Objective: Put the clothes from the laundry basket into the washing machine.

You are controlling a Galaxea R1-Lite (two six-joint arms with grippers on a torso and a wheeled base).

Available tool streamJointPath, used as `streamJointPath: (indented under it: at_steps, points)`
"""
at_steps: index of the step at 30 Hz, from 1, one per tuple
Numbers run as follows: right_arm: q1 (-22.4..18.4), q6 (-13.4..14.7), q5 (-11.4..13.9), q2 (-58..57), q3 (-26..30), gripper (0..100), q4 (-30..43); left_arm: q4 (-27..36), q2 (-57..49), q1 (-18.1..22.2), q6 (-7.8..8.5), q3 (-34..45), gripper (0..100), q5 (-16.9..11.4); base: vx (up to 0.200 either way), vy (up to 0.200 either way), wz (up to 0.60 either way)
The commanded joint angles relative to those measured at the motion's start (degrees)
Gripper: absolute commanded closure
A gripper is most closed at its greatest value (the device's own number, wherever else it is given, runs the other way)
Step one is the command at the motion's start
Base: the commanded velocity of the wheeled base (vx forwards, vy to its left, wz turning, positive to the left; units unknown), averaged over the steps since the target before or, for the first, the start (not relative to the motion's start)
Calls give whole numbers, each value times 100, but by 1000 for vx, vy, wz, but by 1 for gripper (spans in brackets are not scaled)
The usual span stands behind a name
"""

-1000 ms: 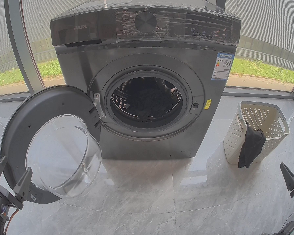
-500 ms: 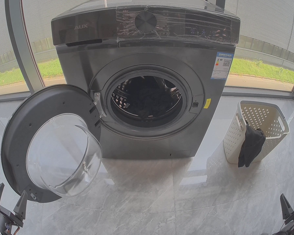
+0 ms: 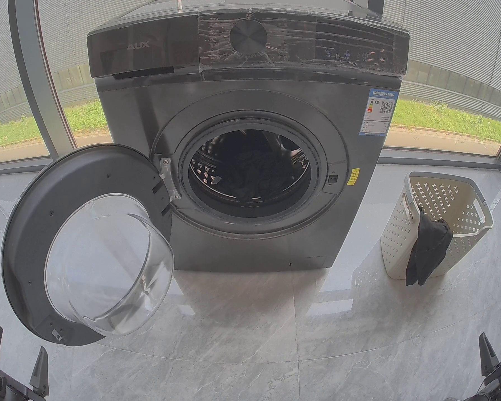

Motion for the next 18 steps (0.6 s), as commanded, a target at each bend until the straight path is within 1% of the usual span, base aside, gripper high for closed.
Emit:
streamJointPath:
  at_steps: [1, 2, 3, 4, 5, 6, 7, 8, 9, 10, 11, 12, 13, 14, 15, 16, 17, 18]
  points:
    - [-2, -7, -1, -85, 101, 0, 9, 108, -193, 2, -169, -13, 0, 72, 0, 0, 0]
    - [-2, -7, -1, -85, 101, 0, 9, 169, -193, 2, -301, -31, 0, 54, 0, 0, 0]
    - [-2, -7, -1, -85, 101, 0, 9, 204, -193, 2, -389, -48, 0, 54, 0, 0, 0]
    - [-2, -7, -1, -85, 101, 0, 9, 222, -193, 11, -670, -48, 0, -16, 0, 0, 0]
    - [-2, -7, -1, -85, 101, 0, 9, 222, -193, 11, -749, -48, 0, -139, 0, 0, 0]
    - [6, -7, -1, -85, 101, 0, 9, 204, -193, 11, -793, -48, 0, -403, 0, 0, 0]
    - [-2, -7, -1, -85, 101, 0, 9, 204, -193, 11, -749, -57, 0, -693, 0, 0, 0]
    - [-2, -7, -1, -85, 101, 0, 9, 248, -193, 11, -670, -75, 0, -921, 0, 0, 0]
    - [-2, -7, -1, -85, 101, 0, 9, 248, -193, 11, -582, -66, 0, -948, 0, 0, 0]
    - [-2, -7, -1, -85, 101, 0, 9, 266, -193, 20, -503, -75, 0, -816, 0, 0, 0]
    - [-2, -7, -1, -85, 101, 0, 9, 266, -193, 20, -433, -66, 0, -587, 0, 0, 0]
    - [-2, -7, -1, -85, 101, 0, 9, 266, -193, 20, -363, -66, 0, -253, 0, 0, 0]
    - [6, -7, -1, -85, 101, 0, 9, 231, -193, 11, -345, -57, 0, -25, 0, 0, 0]
    - [-2, -7, -1, -85, 101, 0, 9, 240, -193, 20, -380, -66, 0, 168, 0, 0, 0]
    - [6, -7, -1, -85, 101, 0, 9, 222, -193, 20, -380, -48, 0, 186, 0, 0, 0]
    - [-2, -7, -1, -85, 101, 0, 9, 196, -193, 20, -450, -31, 0, 177, 0, 0, 0]
    - [-2, -7, -1, -85, 101, 0, 9, 222, -193, 20, -494, -39, 0, 107, 0, 0, 0]
    - [6, -7, -1, -85, 101, 0, 9, 222, -193, 11, -600, -31, 0, -34, 0, 0, 0]
